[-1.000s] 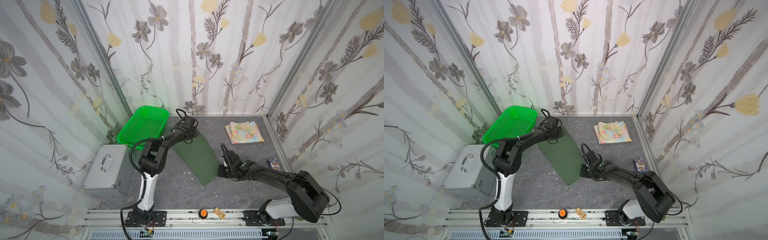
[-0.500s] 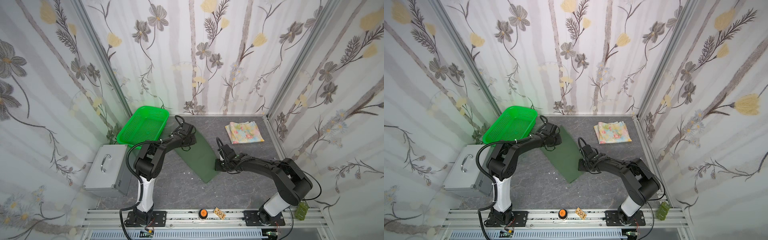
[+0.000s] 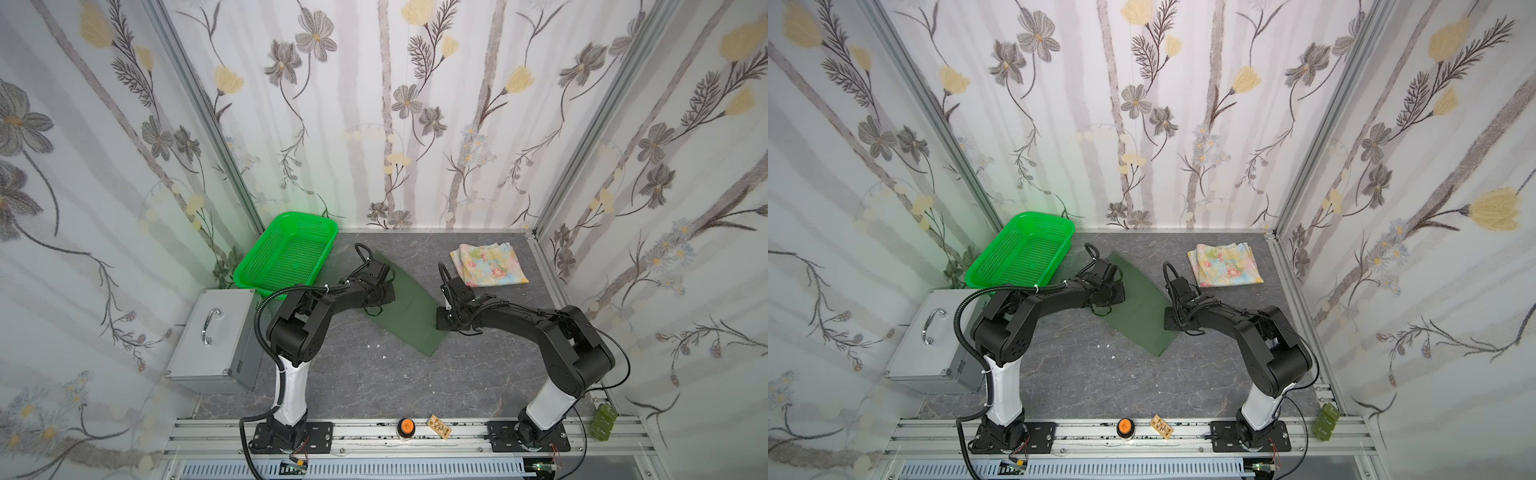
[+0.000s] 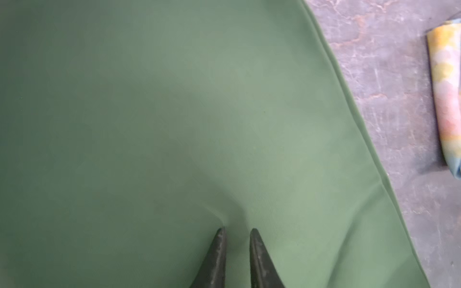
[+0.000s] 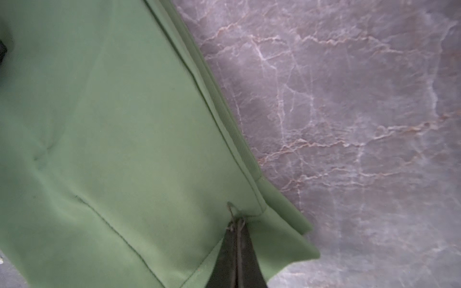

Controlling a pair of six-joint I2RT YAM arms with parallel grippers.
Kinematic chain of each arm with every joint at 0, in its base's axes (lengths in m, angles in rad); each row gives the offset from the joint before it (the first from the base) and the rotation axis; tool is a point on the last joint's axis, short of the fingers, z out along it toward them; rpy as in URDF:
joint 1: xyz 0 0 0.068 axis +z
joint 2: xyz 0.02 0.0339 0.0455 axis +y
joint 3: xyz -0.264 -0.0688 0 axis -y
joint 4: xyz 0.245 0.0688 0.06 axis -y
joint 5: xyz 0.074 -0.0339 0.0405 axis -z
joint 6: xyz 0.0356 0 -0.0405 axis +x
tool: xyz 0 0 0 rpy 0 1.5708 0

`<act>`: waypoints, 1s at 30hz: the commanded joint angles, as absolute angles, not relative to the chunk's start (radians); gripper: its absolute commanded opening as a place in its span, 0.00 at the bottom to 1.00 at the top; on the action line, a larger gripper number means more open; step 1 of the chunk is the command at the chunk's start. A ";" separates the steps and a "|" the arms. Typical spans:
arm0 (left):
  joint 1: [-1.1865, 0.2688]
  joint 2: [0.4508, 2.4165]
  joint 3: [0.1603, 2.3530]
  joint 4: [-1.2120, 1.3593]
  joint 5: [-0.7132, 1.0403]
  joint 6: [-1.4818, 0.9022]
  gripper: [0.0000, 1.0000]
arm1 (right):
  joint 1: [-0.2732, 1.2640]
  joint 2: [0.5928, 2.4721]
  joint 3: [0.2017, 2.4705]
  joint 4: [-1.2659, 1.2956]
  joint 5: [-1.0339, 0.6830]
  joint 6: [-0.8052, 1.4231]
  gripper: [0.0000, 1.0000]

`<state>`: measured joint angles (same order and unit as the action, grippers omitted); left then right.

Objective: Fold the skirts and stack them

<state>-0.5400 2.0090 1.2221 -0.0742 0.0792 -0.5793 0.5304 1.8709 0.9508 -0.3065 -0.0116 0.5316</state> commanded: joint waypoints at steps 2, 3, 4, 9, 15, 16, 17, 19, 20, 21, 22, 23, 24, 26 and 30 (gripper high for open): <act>-0.558 1.993 1.167 -0.146 0.086 -0.596 0.21 | 0.511 1.881 0.968 -0.328 0.025 0.488 0.04; -0.566 1.988 1.156 -0.144 0.089 -0.600 0.21 | 0.507 1.885 0.969 -0.328 0.023 0.483 0.04; -0.575 1.984 1.145 -0.145 0.092 -0.606 0.20 | 0.502 1.888 0.972 -0.328 0.024 0.479 0.04; -0.629 1.939 1.068 -0.143 0.111 -0.657 0.19 | 0.481 1.902 0.983 -0.331 0.028 0.452 0.04; -0.669 1.849 0.992 -0.143 0.128 -0.731 0.19 | 0.450 1.833 0.990 -0.336 -0.035 0.441 0.10; -0.670 1.828 0.988 -0.144 0.121 -0.736 0.19 | 0.446 1.791 0.975 -0.339 -0.051 0.451 0.24; -0.668 1.811 0.988 -0.144 0.116 -0.738 0.20 | 0.445 1.749 0.957 -0.343 -0.060 0.461 0.33; -0.662 1.774 0.997 -0.146 0.105 -0.741 0.20 | 0.443 1.656 0.901 -0.345 -0.077 0.492 0.51; -0.660 1.766 1.003 -0.146 0.103 -0.741 0.21 | 0.443 1.616 0.874 -0.344 -0.089 0.510 0.55; -0.654 1.763 1.016 -0.146 0.107 -0.737 0.21 | 0.443 1.566 0.842 -0.340 -0.107 0.527 0.57; -0.649 1.766 1.030 -0.146 0.114 -0.733 0.21 | 0.441 1.534 0.813 -0.337 -0.117 0.540 0.59; -0.646 1.770 1.043 -0.146 0.116 -0.733 0.21 | 0.440 1.505 0.786 -0.338 -0.118 0.557 0.61; -0.643 1.780 1.058 -0.146 0.120 -0.731 0.21 | 0.436 1.475 0.762 -0.335 -0.121 0.576 0.62; -0.642 1.803 1.090 -0.146 0.140 -0.721 0.21 | 0.431 1.427 0.673 -0.318 -0.145 0.604 0.63; -0.648 1.864 1.162 -0.146 0.181 -0.692 0.21 | 0.411 1.342 0.534 -0.226 -0.195 0.656 0.71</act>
